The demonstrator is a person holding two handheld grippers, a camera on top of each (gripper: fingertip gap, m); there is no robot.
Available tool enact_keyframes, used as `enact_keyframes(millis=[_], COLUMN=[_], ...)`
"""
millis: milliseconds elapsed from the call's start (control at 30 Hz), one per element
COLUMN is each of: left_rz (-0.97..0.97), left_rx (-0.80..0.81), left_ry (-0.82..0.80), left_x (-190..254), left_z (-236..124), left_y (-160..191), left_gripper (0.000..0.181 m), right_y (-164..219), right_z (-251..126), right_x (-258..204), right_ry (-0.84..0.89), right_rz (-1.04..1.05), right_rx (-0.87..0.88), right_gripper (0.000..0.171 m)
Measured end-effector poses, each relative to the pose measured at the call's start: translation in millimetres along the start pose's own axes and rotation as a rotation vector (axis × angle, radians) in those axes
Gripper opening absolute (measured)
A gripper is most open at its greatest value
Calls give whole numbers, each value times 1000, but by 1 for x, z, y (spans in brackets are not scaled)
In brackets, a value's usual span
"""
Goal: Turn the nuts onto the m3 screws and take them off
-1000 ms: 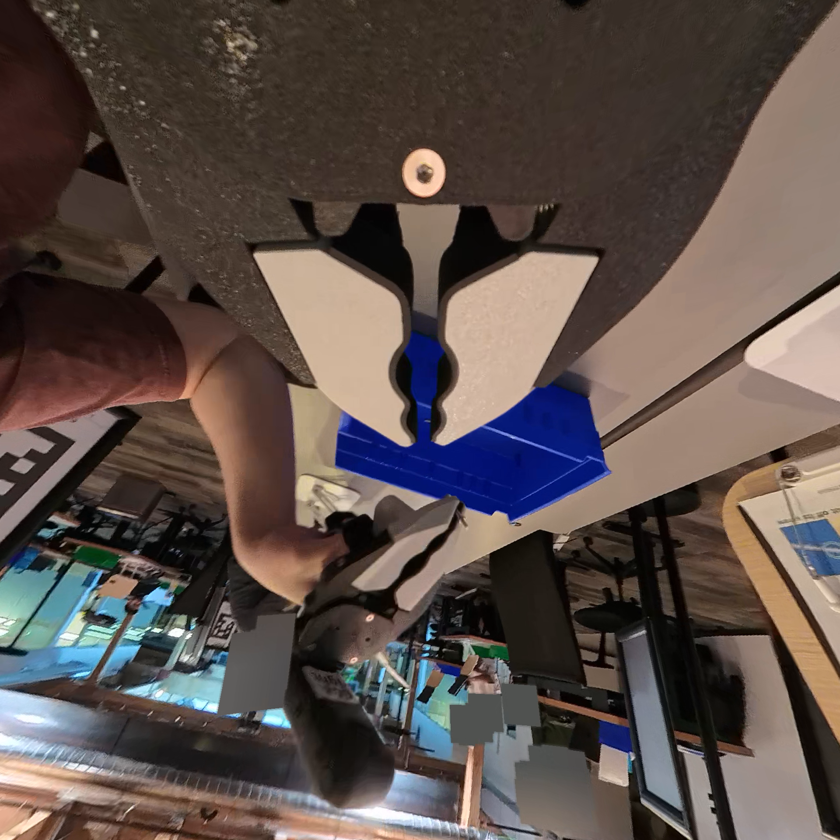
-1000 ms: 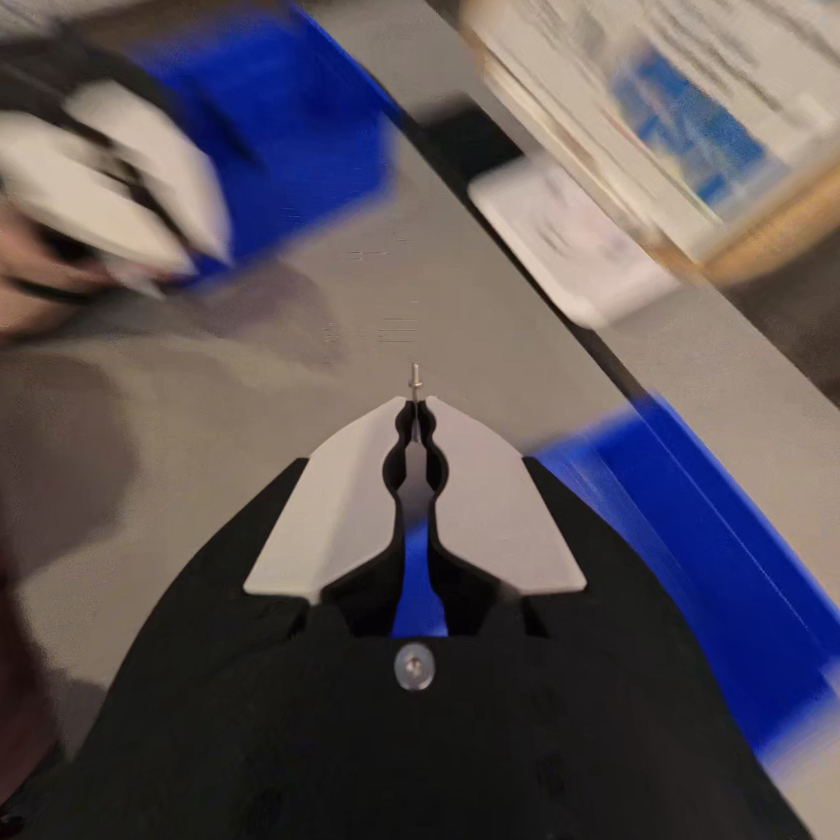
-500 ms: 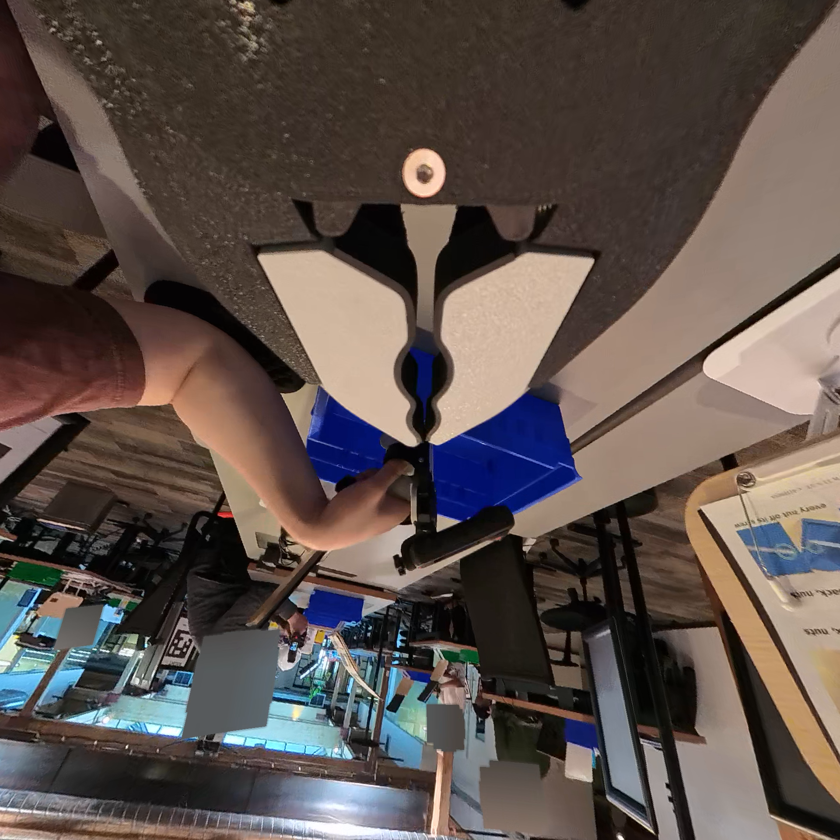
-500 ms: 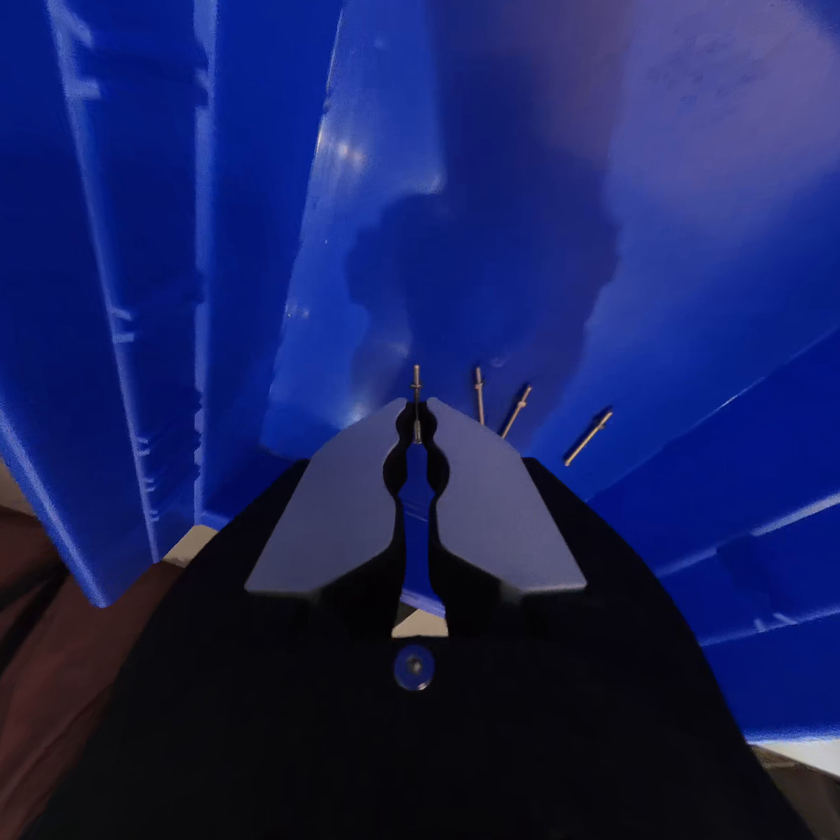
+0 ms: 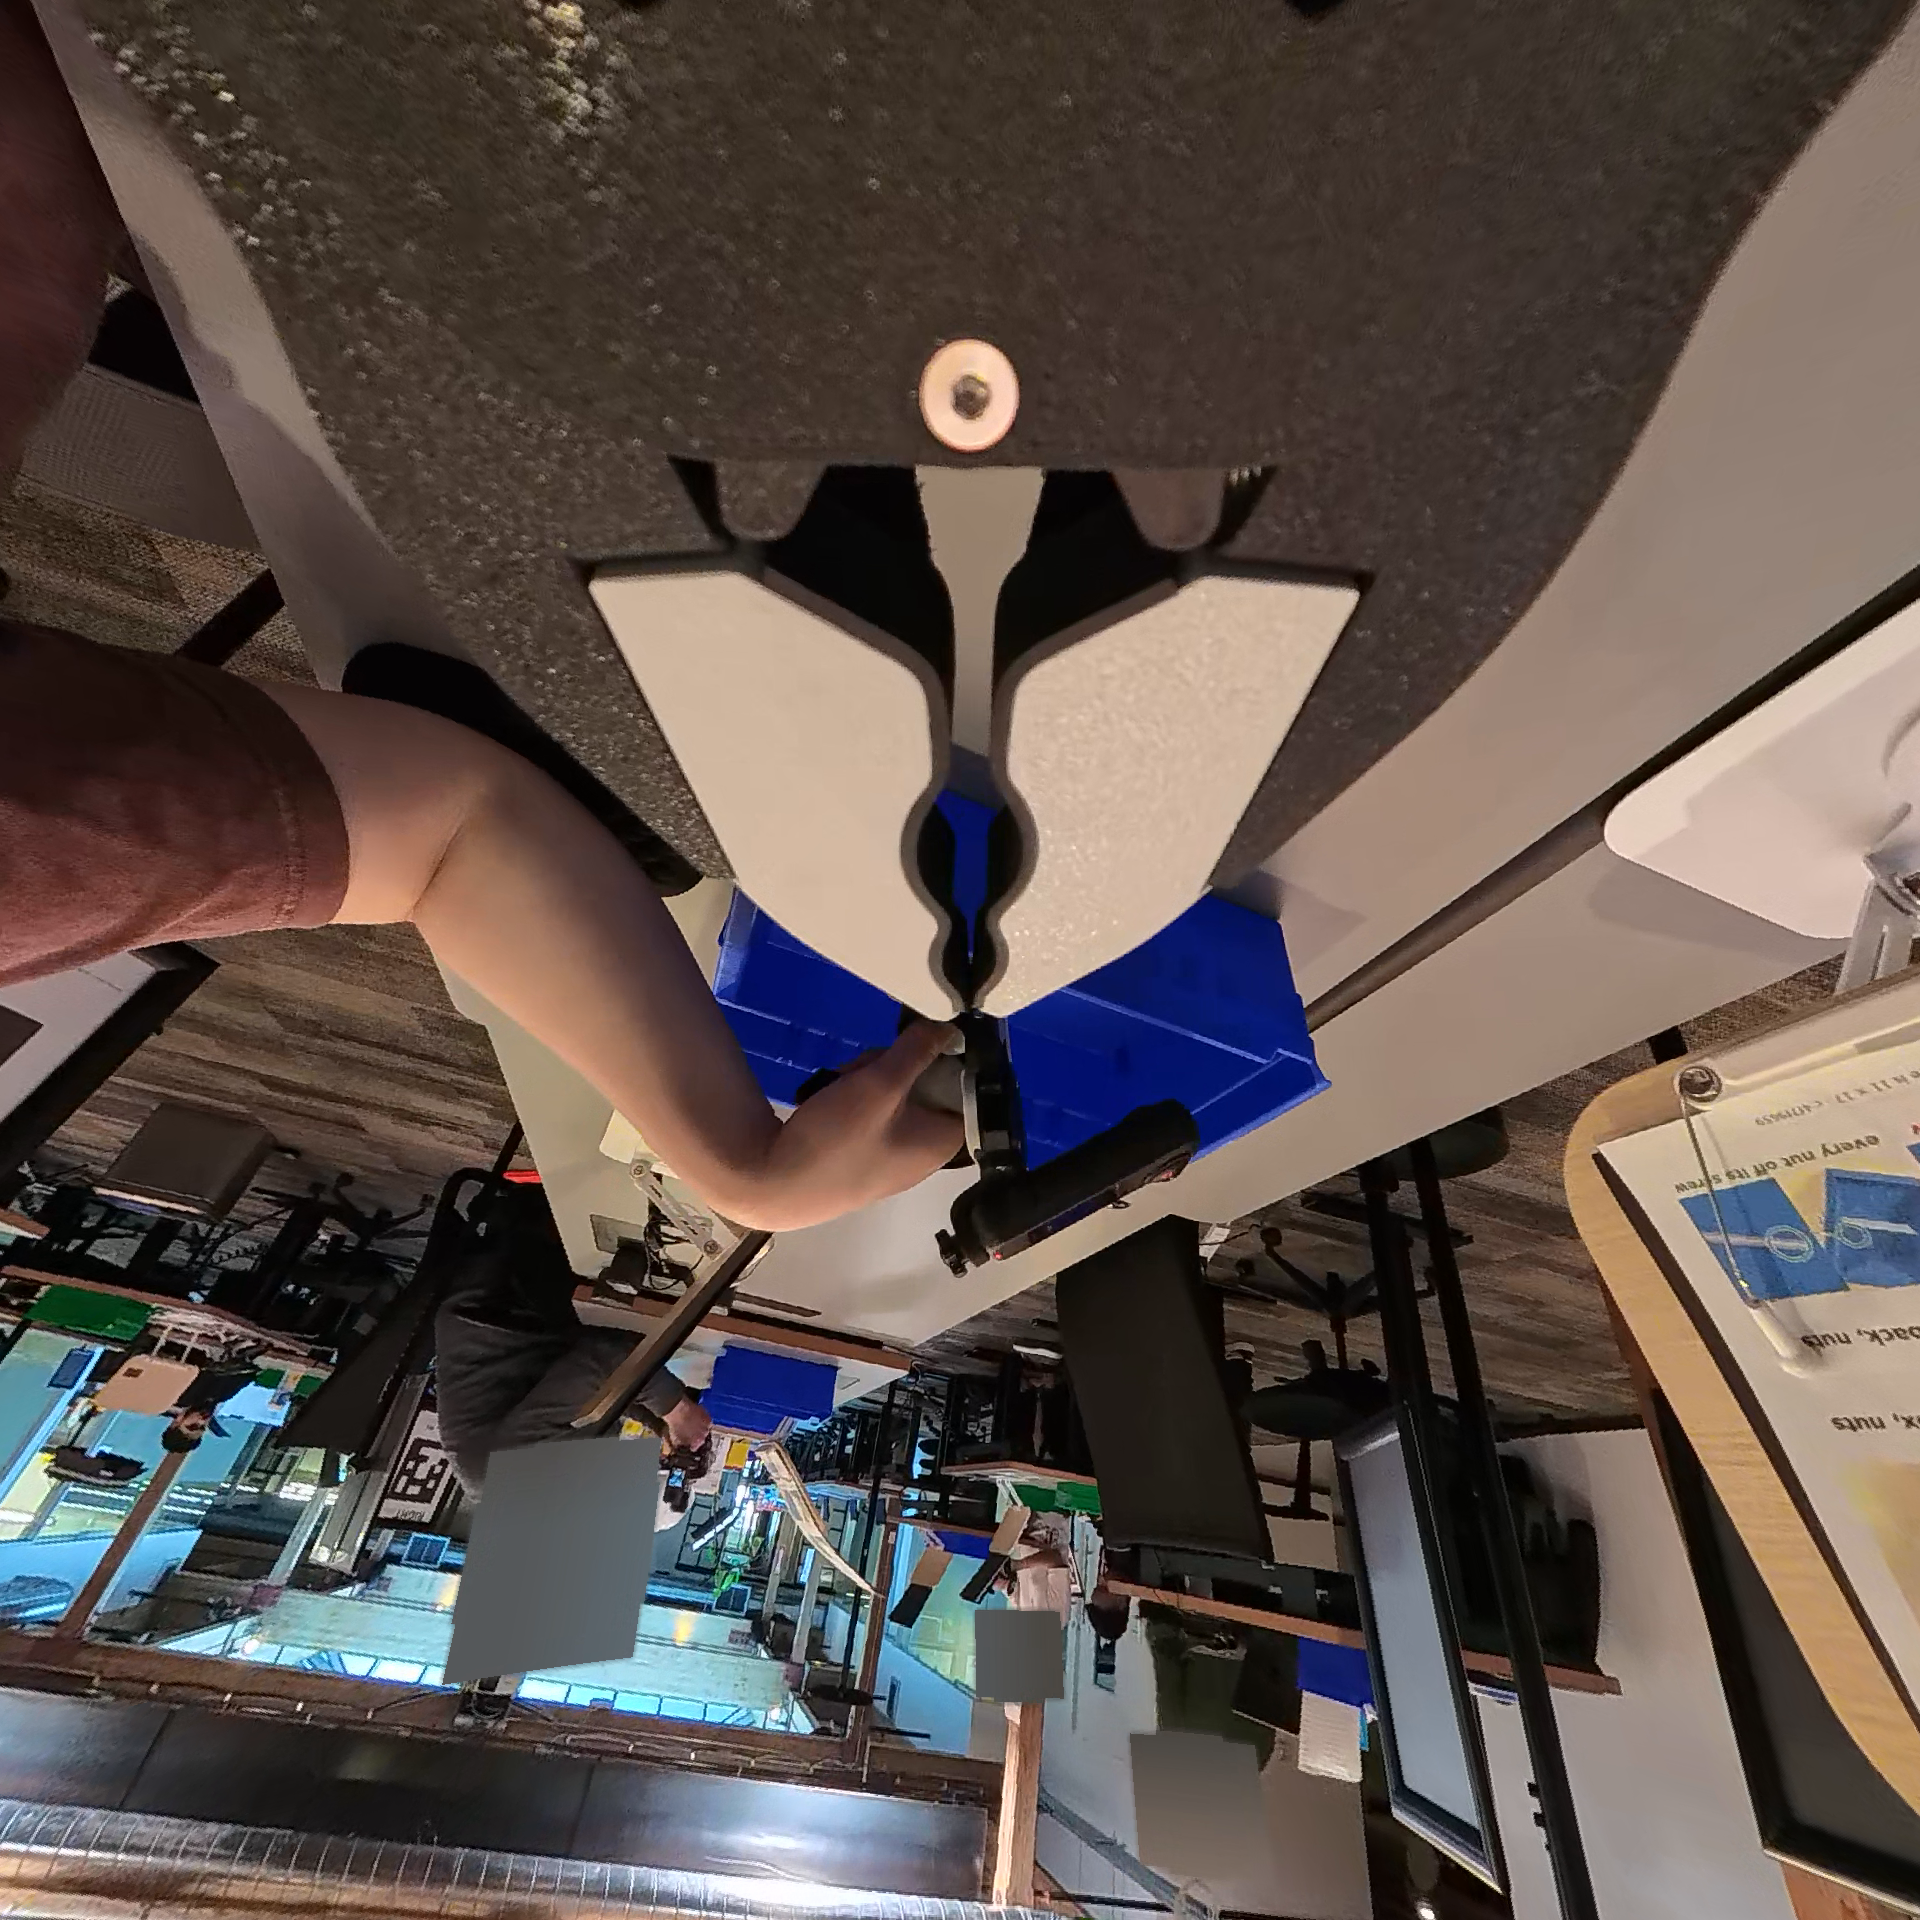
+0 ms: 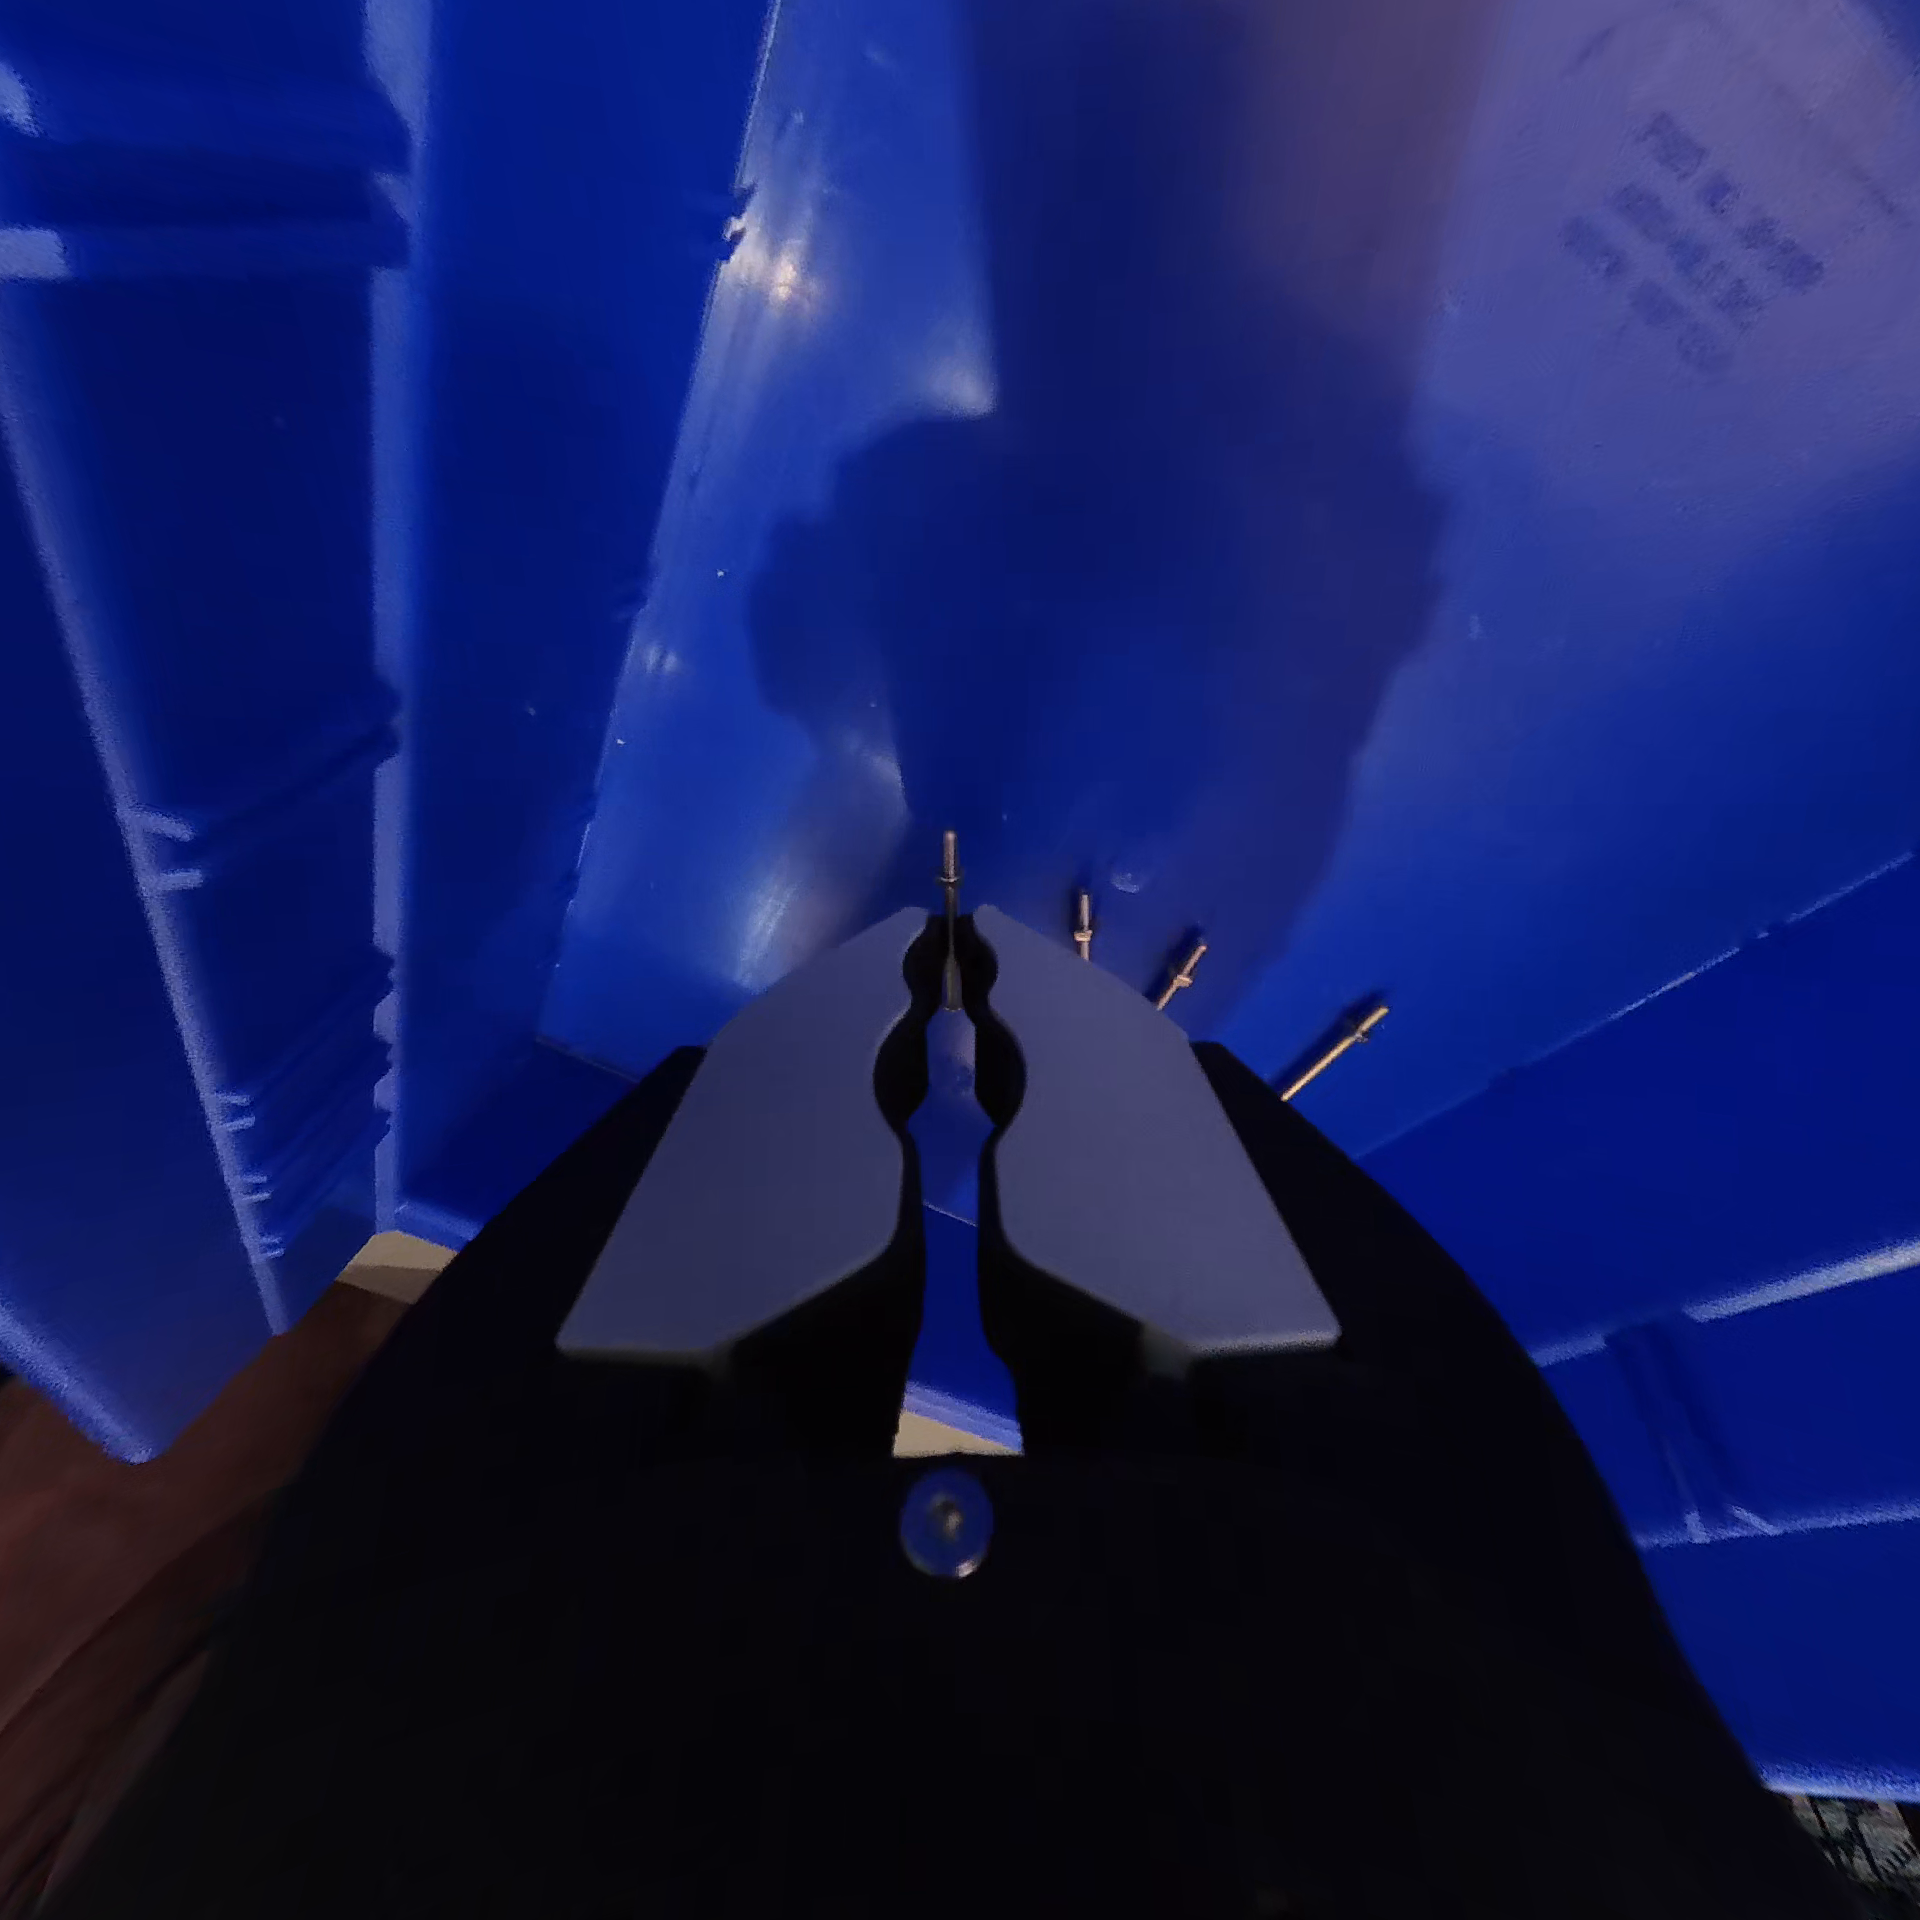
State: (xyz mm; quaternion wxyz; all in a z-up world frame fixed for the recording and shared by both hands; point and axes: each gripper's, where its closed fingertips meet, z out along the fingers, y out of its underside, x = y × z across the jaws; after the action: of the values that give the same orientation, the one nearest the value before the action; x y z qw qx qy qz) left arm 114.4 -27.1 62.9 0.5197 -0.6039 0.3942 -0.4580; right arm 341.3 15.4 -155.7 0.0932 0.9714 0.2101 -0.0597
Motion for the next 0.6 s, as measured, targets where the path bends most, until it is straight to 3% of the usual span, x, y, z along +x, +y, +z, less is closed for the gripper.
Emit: enact_keyframes(millis=[600], left_rz=[-8], left_rx=[-7], left_ry=[8], left_x=[0], left_z=[1], left_y=[1], left_gripper=[0], right_y=[1], right_z=[4], right_x=[2], right_ry=[41], right_rz=[-18], right_rx=[-48], right_gripper=[6])
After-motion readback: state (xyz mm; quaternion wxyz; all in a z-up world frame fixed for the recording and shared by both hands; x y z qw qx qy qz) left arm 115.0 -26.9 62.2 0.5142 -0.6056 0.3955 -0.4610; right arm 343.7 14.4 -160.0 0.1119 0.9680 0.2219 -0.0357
